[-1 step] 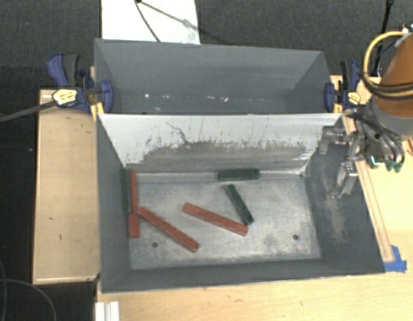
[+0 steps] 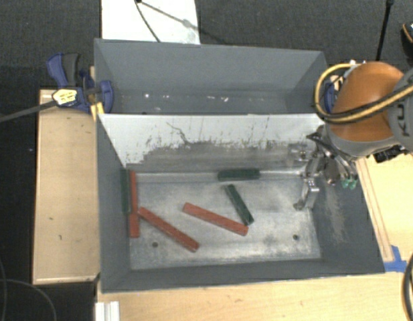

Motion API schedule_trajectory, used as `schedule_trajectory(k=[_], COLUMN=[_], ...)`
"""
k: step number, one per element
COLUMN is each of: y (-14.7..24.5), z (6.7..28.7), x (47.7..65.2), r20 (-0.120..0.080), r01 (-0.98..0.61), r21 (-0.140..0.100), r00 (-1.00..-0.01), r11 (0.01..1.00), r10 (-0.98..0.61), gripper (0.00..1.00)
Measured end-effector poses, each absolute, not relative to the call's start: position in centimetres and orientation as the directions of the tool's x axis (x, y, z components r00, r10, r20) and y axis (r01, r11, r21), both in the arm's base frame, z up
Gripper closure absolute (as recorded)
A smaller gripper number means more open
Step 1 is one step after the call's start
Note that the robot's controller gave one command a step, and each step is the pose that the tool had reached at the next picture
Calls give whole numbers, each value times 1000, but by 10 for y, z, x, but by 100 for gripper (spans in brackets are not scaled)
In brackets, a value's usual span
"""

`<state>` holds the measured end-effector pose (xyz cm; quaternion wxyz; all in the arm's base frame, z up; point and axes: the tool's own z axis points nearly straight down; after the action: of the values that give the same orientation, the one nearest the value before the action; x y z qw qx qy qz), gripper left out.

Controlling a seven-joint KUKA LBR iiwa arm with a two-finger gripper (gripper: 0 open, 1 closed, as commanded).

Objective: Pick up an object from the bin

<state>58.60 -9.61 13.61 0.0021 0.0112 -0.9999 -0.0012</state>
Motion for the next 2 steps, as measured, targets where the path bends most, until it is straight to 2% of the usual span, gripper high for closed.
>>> schedule_trajectory(k=[2], y=[100], z=[70], x=[581], r20=[1], r01=[-59], r21=[4], r00=[-998], r11=[998], r10=[-59], gripper=[0])
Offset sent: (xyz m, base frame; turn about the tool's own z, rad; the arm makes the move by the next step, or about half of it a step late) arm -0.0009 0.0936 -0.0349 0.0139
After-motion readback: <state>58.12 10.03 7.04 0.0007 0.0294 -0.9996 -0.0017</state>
